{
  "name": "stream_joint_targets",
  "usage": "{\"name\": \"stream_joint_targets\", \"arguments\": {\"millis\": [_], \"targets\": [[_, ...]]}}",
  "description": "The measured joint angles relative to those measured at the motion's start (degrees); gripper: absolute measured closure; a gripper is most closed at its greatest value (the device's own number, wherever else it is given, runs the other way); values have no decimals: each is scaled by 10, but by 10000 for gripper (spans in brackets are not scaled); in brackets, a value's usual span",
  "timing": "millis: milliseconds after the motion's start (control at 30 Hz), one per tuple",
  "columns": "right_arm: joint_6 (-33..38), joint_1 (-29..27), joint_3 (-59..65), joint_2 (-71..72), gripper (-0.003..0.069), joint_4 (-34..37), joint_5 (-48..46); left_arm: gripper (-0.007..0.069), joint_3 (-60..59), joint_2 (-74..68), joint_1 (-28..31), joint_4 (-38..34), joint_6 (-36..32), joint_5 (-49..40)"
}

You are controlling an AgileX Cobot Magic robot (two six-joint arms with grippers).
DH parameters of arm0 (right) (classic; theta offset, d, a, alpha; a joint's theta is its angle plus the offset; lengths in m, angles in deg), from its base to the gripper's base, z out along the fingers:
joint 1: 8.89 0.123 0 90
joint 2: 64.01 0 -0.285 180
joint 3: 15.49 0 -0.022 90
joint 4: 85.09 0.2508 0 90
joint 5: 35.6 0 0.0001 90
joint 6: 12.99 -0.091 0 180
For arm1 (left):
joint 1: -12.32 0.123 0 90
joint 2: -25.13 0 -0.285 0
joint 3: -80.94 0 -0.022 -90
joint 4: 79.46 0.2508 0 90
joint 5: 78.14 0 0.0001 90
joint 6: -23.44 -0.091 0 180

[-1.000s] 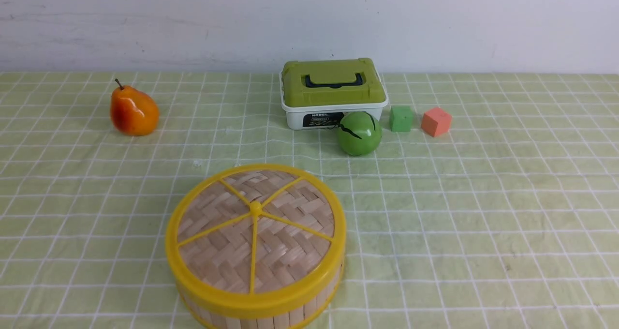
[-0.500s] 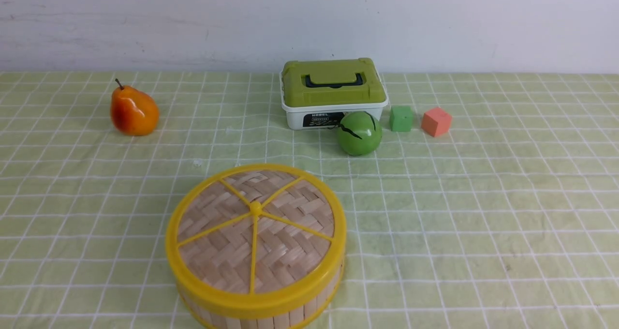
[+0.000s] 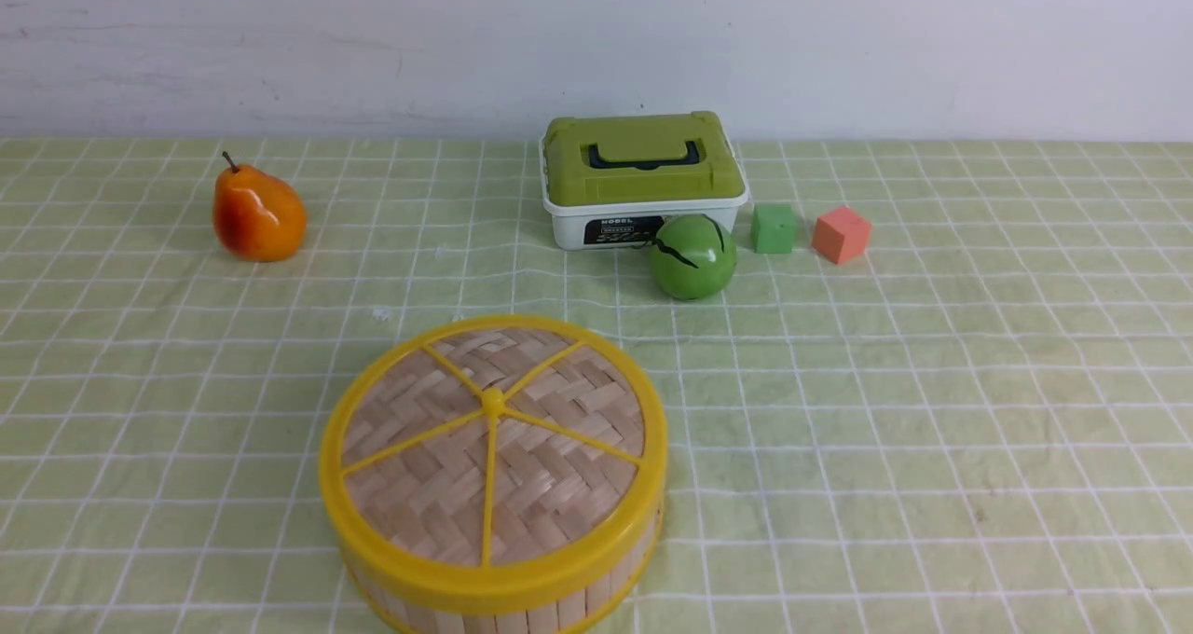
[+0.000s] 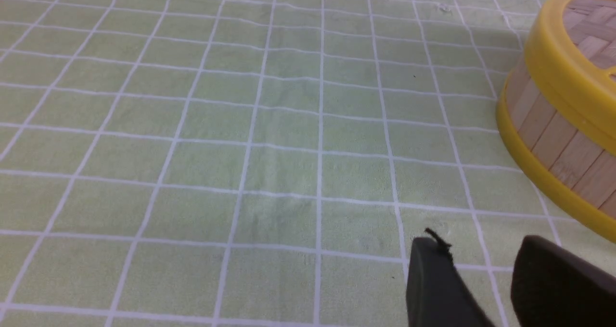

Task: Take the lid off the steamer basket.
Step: Use the right arm to lift the lid of the steamer

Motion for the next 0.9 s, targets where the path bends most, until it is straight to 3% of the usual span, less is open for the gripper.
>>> {"name": "stream_joint_targets", "arguments": {"millis": [400,567,600,667,767,900], "targets": [[-2,0,0,0,418,14,2,386,0,0,0,0,0,0],[-82,0,2,0,418,172,17,386,0,0,0,0,0,0],[-140,0,4,0,418,286,18,386,0,0,0,0,0,0],[-189,0,4,0,418,369,18,386,0,0,0,0,0,0],[-204,0,4,0,418,411,34,386,0,0,0,0,0,0],[-173,0,4,0,418,380,45,386,0,0,0,0,0,0]]}}
